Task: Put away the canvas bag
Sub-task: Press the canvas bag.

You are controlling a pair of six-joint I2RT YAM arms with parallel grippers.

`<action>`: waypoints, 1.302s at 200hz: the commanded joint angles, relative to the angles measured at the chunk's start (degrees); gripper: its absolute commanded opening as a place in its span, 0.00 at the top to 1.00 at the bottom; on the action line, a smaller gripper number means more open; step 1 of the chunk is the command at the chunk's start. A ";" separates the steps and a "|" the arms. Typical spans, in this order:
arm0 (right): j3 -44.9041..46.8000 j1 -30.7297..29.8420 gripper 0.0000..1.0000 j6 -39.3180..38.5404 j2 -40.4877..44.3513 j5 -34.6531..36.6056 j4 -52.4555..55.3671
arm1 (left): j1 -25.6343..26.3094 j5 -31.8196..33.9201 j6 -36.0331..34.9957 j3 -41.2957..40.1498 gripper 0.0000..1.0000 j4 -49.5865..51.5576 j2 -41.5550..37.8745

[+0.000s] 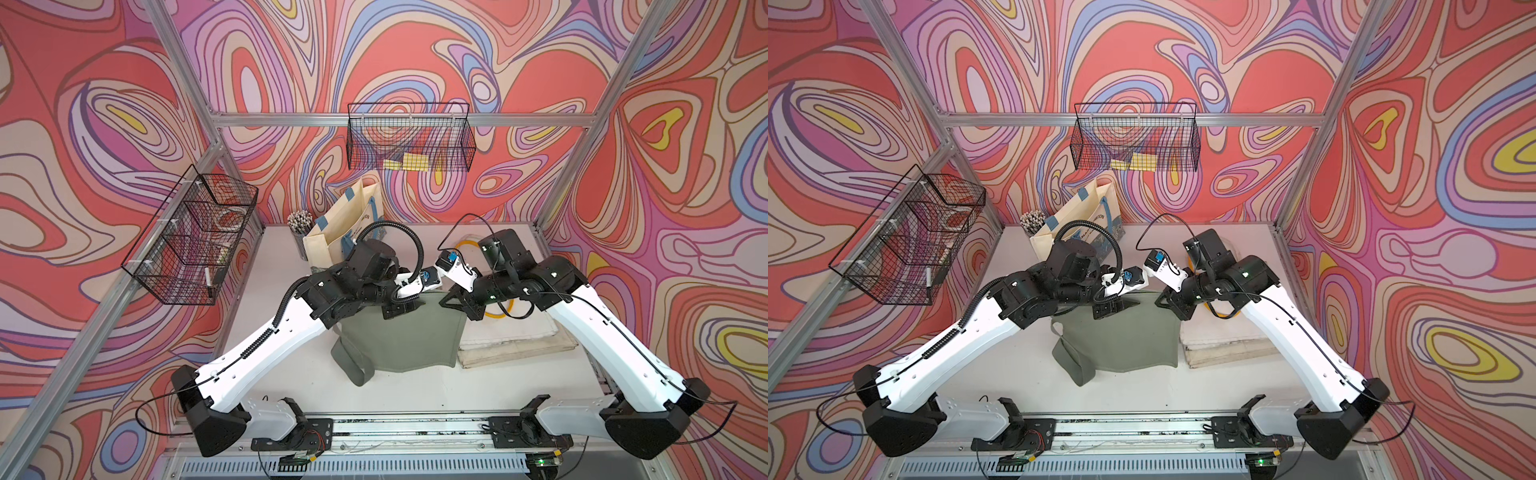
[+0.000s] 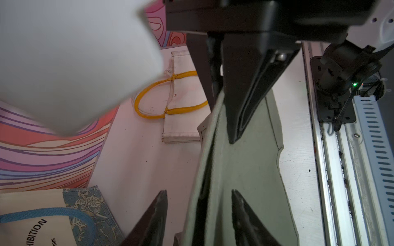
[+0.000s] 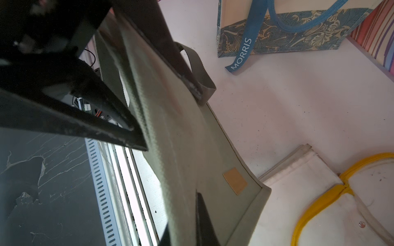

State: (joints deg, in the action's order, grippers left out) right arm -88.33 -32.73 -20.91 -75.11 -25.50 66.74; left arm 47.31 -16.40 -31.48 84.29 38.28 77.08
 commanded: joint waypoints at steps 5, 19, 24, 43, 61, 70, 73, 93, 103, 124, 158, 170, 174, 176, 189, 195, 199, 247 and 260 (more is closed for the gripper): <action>-1.23 0.12 1.00 0.38 0.26 -1.77 -3.03 | 0.20 -0.25 0.76 1.49 0.93 -1.96 0.40; -0.02 0.14 0.95 0.43 1.11 -1.88 -4.07 | 0.23 -0.21 0.00 0.92 1.00 -2.32 -0.25; 0.87 0.20 0.87 0.31 1.67 -2.06 -4.64 | 0.13 -0.40 -0.18 0.48 1.00 -2.63 -0.65; 5.92 0.20 0.75 -0.19 4.05 -2.45 -7.86 | -1.00 -3.34 -0.54 -1.86 1.00 -3.68 -2.98; 9.62 0.30 0.70 0.54 5.82 -2.90 -11.02 | -3.15 -6.08 0.49 -5.14 1.00 -6.03 -6.22; 10.80 0.43 0.68 1.16 6.28 -3.58 -12.23 | -4.41 -7.88 1.05 -6.95 1.00 -7.57 -8.22; 11.11 0.47 0.68 1.30 6.41 -3.90 -12.55 | -4.76 -8.67 1.04 -7.61 1.00 -8.16 -8.94; 11.96 0.56 0.67 2.18 6.73 -5.67 -14.50 | -7.03 -12.05 0.64 -10.80 1.00 -11.03 -12.85; 11.91 0.56 0.66 2.75 6.60 -6.62 -15.24 | -8.26 -13.79 -0.39 -11.07 1.00 -10.36 -13.84; 11.67 0.56 0.63 3.80 6.58 -8.19 -16.87 | -10.31 -17.24 -2.39 -11.18 1.00 -9.18 -15.44; 11.88 0.56 0.56 5.34 6.63 -9.27 -17.97 | -12.30 -20.36 -4.62 -10.49 1.00 -6.94 -16.46; 12.63 0.56 0.56 5.35 6.90 -10.02 -18.66 | -12.98 -21.32 -4.52 -10.63 1.00 -7.21 -16.80; 12.94 0.56 0.56 5.56 6.99 -10.37 -19.14 | -13.24 -21.64 -4.32 -10.69 1.00 -7.41 -16.92; 13.24 0.56 0.56 5.64 7.06 -10.65 -19.44 | -13.35 -21.76 -4.19 -10.72 1.00 -7.67 -16.91; 14.57 0.56 0.56 6.04 7.39 -12.66 -21.97 | -13.82 -22.94 -3.69 -10.90 1.00 -8.61 -16.88; 15.07 0.56 0.56 6.54 7.43 -13.24 -23.38 | -13.91 -23.13 -3.49 -10.90 1.00 -9.05 -16.72; 15.40 0.56 0.56 6.92 7.44 -13.49 -24.29 | -13.90 -23.15 -3.30 -10.90 1.00 -9.25 -16.61; 16.27 0.56 1.00 6.64 8.79 -13.37 -28.50 | -14.17 -21.64 -1.69 -10.26 1.00 -9.50 -15.17; 15.80 0.56 1.00 6.34 9.10 -13.00 -28.11 | -14.17 -22.30 -1.10 -8.90 0.98 -7.73 -14.15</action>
State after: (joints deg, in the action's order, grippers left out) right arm -73.12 -32.67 -14.87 -67.09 -39.86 38.28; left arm 33.28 -34.35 -33.82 71.90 34.48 63.16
